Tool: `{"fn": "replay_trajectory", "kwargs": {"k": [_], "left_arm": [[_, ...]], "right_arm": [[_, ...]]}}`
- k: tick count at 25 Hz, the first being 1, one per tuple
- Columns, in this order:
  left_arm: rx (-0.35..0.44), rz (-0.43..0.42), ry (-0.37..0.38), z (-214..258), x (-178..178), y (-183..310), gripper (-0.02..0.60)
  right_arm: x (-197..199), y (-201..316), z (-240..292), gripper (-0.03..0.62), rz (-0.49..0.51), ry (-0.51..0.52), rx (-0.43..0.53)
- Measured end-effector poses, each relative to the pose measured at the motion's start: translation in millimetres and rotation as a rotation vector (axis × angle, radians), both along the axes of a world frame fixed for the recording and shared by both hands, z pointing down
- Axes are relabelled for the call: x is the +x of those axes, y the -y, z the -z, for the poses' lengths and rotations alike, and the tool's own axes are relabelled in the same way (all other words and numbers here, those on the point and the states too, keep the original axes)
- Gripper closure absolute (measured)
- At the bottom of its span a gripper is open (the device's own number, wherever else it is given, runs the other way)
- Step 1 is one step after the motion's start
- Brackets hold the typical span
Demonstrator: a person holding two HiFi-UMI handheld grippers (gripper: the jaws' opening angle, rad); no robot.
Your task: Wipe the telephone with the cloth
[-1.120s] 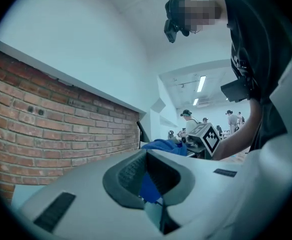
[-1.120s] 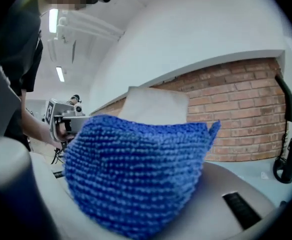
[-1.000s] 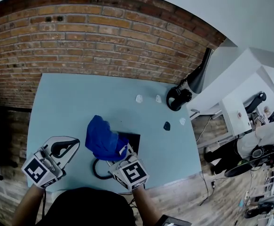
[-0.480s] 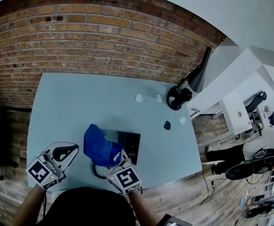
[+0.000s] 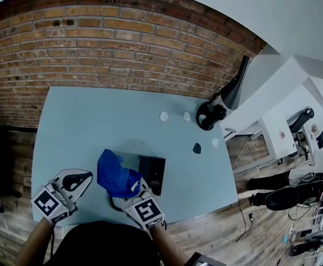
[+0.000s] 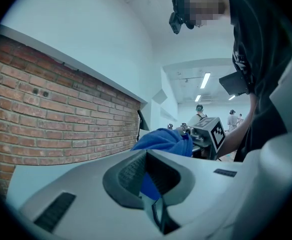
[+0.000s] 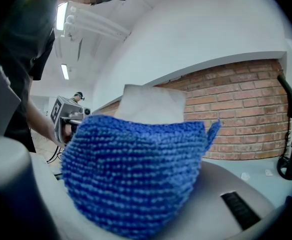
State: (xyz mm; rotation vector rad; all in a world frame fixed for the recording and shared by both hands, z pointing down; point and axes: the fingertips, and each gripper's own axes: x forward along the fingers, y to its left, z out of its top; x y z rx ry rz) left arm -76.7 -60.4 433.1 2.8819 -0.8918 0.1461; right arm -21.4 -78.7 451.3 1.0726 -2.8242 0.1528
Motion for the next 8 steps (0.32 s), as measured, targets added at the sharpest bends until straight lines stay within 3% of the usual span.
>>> {"fn": "replay_trajectory", "kwargs": {"k": [8], "left_arm": [[-0.008, -0.001, 0.007, -3.2, 0.4, 0.1, 0.56]], "right_arm": [[3.7, 2.5, -6.6, 0.503, 0.008, -0.037, 0.027]]}}
